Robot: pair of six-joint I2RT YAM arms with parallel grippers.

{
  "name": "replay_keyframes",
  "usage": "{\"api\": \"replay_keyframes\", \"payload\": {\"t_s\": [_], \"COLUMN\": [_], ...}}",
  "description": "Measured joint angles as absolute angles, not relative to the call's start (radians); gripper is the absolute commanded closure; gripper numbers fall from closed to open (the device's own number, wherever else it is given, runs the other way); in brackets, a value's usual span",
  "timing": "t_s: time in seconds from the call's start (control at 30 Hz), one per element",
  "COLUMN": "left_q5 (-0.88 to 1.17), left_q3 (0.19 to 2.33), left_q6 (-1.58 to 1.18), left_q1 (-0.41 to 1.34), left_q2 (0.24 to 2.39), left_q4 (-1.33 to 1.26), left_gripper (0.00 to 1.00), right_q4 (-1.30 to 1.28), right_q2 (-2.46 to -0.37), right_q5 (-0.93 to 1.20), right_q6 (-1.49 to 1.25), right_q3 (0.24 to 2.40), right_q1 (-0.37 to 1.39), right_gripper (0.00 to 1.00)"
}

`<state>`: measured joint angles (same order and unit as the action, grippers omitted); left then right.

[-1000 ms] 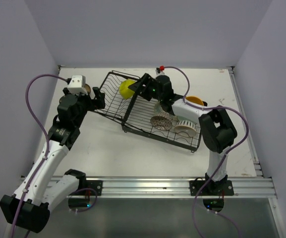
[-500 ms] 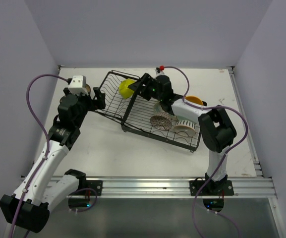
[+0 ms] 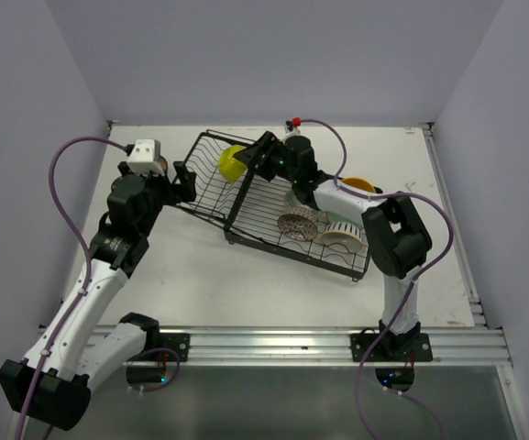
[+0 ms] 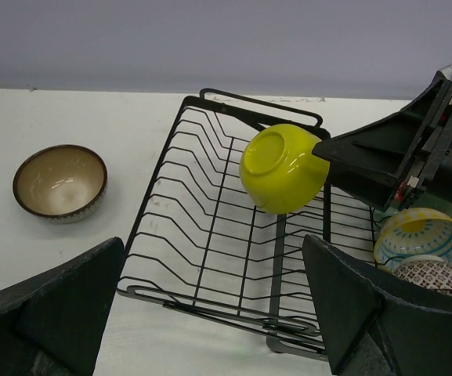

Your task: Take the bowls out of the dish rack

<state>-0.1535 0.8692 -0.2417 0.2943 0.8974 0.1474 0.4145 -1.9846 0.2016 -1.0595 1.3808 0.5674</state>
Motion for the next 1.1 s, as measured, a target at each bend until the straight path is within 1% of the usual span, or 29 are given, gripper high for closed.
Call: {"api": "replay_keyframes", "payload": {"t_s": [0.4,0.47,0.53,0.63,0.87,1.1], "left_q5": [-0.154,-0.154,-0.154,-0.154,-0.154,-0.153], "left_q3": [0.87,0.87,0.87,0.87,0.87,0.87], "left_q6": [-0.241,-0.241,-0.242,-0.241,-0.241,-0.241], "left_q1": [0.305,0.306,0.308,0.31,0.31,0.311], "left_q2": [0.897,0.897,0.897,0.897,0.897,0.897], "left_q4": [0.148,0.148,0.148,0.148,0.15,0.151], "left_gripper": [0.0,0.0,0.0,0.0,0.0,0.0], "right_q4": [0.492,0.495,0.495,0.496,0.503,0.533], "right_q2": [-2.051,-2.066,-2.076,-2.089,-2.121,-2.15], "right_q5": [0.215,0.22,0.223,0.228,0.231,0.235], "right_q6": [-1.123,-1.129,-1.134,-1.143,-1.158,-1.182], "right_q3": [1.401,1.416,1.428,1.443,1.499,1.537], "right_q1": [0.569,0.571,0.573,0.576,0.583,0.593], "right_gripper": [0.39,0.42,0.46,0.57,0.61,0.69]}}
